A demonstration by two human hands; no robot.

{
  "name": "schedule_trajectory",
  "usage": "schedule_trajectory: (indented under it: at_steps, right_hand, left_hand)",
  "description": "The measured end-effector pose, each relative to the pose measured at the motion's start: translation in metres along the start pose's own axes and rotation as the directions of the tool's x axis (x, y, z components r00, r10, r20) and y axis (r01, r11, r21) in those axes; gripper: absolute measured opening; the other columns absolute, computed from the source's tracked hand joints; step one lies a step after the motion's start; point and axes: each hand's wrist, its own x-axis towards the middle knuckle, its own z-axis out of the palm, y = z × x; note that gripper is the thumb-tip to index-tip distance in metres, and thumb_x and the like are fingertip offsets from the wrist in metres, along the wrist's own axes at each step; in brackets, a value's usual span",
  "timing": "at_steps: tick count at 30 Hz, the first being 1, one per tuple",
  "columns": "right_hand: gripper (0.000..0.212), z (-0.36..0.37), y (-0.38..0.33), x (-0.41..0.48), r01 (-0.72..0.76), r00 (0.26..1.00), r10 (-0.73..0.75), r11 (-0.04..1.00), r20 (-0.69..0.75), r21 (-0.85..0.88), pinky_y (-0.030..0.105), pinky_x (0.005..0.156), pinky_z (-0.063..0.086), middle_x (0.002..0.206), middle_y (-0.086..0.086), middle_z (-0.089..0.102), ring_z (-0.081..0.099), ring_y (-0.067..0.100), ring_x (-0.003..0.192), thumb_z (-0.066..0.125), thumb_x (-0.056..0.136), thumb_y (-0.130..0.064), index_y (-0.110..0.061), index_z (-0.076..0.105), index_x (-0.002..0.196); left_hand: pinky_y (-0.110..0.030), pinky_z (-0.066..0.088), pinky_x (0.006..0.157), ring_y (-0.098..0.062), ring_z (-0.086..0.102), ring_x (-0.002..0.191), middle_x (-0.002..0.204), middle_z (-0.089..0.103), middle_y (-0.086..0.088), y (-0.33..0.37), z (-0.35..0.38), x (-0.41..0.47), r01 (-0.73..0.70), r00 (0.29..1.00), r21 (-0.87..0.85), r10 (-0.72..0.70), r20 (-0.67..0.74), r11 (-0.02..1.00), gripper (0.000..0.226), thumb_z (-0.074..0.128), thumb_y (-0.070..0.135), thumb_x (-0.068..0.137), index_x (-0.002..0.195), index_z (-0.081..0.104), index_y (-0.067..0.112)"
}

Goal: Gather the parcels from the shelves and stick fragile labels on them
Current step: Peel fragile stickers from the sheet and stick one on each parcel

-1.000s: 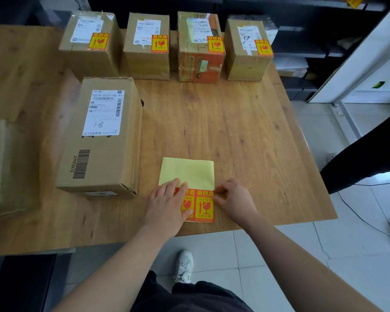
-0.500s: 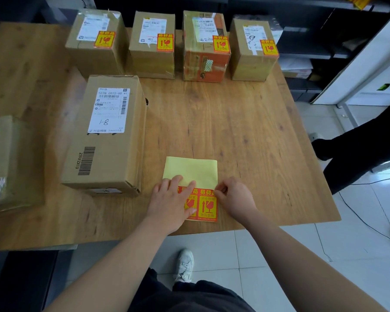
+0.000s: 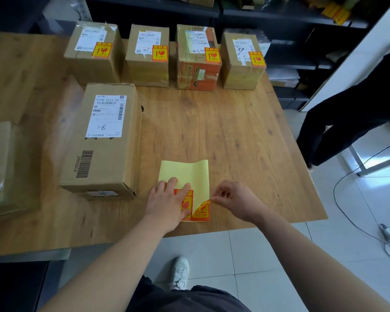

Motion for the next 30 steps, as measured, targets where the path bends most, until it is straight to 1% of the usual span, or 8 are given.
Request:
schedule_trajectory:
  at_steps: [6, 9, 12, 16, 20, 23, 26, 30]
  right_hand:
    - [0.012, -0.036, -0.017, -0.015, -0.053, 0.993, 0.077, 0.969, -0.091, 0.24, 0.009, 0.056, 0.042, 0.076, -0.008, 0.064, 0.053, 0.001, 0.066, 0.066, 0.088, -0.027, -0.015, 0.068, 0.088]
    - [0.01, -0.052, -0.026, -0.016, -0.041, 0.992, 0.071, 0.963, -0.105, 0.267, 0.016, 0.064, 0.047, 0.079, -0.004, 0.066, 0.056, 0.004, 0.071, 0.066, 0.088, -0.027, -0.017, 0.068, 0.086]
    - [0.007, -0.059, -0.034, -0.015, -0.009, 0.994, 0.04, 0.955, -0.098, 0.297, 0.012, 0.062, 0.044, 0.074, -0.009, 0.064, 0.055, -0.005, 0.065, 0.065, 0.088, -0.021, -0.016, 0.067, 0.084]
    - [0.008, -0.058, -0.05, -0.01, 0.04, 0.996, -0.015, 0.958, -0.093, 0.285, 0.008, 0.061, 0.044, 0.074, -0.01, 0.064, 0.057, -0.009, 0.065, 0.064, 0.089, -0.019, -0.02, 0.065, 0.081]
    - [0.006, -0.046, -0.073, 0.002, 0.075, 0.995, -0.05, 0.947, -0.089, 0.314, 0.024, 0.071, 0.05, 0.076, -0.003, 0.067, 0.059, 0.005, 0.071, 0.066, 0.088, -0.018, -0.018, 0.067, 0.082]
    - [0.007, -0.034, -0.091, 0.011, 0.093, 0.984, -0.021, 0.911, -0.179, 0.403, 0.027, 0.067, 0.048, 0.077, -0.001, 0.069, 0.058, 0.007, 0.069, 0.071, 0.083, -0.017, -0.021, 0.067, 0.087]
    - [0.021, -0.021, -0.107, 0.02, 0.037, 0.98, 0.06, 0.88, -0.188, 0.474, 0.027, 0.063, 0.047, 0.082, 0.003, 0.071, 0.059, 0.008, 0.067, 0.075, 0.08, -0.024, -0.02, 0.063, 0.098]
    - [0.016, 0.004, -0.133, 0.029, 0.005, 0.994, 0.049, 0.88, -0.102, 0.476, 0.033, 0.065, 0.048, 0.074, 0.002, 0.069, 0.056, 0.009, 0.064, 0.072, 0.082, -0.035, -0.018, 0.071, 0.083]
  left_hand:
    - [-0.043, 0.025, 0.108, -0.028, 0.023, 0.132, 0.15, 0.017, -0.005, 0.001, -0.001, -0.003, -0.002, 1.0, -0.002, 0.002, 0.01, 1.0, 0.07, 0.039, 0.061, 0.089, 0.148, 0.009, 0.035]
    - [-0.042, 0.027, 0.109, -0.025, 0.025, 0.134, 0.15, 0.023, -0.003, 0.001, -0.004, -0.004, 0.001, 1.0, -0.068, 0.0, 0.02, 0.998, 0.065, 0.041, 0.056, 0.091, 0.147, 0.017, 0.034]
    - [-0.034, 0.04, 0.103, -0.017, 0.042, 0.126, 0.141, 0.044, 0.003, 0.001, -0.018, -0.011, -0.009, 0.996, -0.396, -0.028, -0.088, 0.918, 0.047, 0.034, 0.041, 0.099, 0.143, 0.034, 0.027]
    - [-0.02, 0.048, 0.08, -0.004, 0.058, 0.099, 0.11, 0.063, 0.011, 0.003, -0.056, -0.03, -0.097, 0.976, -0.739, -0.082, -0.202, 0.666, 0.031, 0.039, 0.039, 0.098, 0.117, 0.058, 0.023]
    - [-0.011, 0.04, 0.057, -0.002, 0.058, 0.068, 0.075, 0.061, 0.015, -0.005, -0.076, -0.041, -0.111, 0.96, -0.771, -0.133, -0.246, 0.627, 0.011, 0.056, 0.032, 0.093, 0.089, 0.06, 0.023]
    - [-0.013, 0.033, 0.05, -0.002, 0.05, 0.054, 0.059, 0.056, 0.012, -0.021, -0.085, -0.049, -0.092, 0.936, -0.793, -0.22, -0.276, 0.602, 0.016, 0.061, 0.026, 0.09, 0.075, 0.059, 0.02]
    - [-0.014, 0.033, 0.05, -0.003, 0.05, 0.055, 0.063, 0.059, 0.008, -0.041, -0.093, -0.054, -0.039, 0.905, -0.828, -0.332, -0.267, 0.559, 0.018, 0.061, 0.027, 0.09, 0.077, 0.062, 0.014]
    - [-0.024, 0.043, 0.055, -0.012, 0.061, 0.064, 0.071, 0.067, 0.004, -0.07, -0.102, -0.058, 0.012, 0.888, -0.863, -0.403, -0.223, 0.506, 0.02, 0.06, 0.031, 0.09, 0.081, 0.064, 0.014]
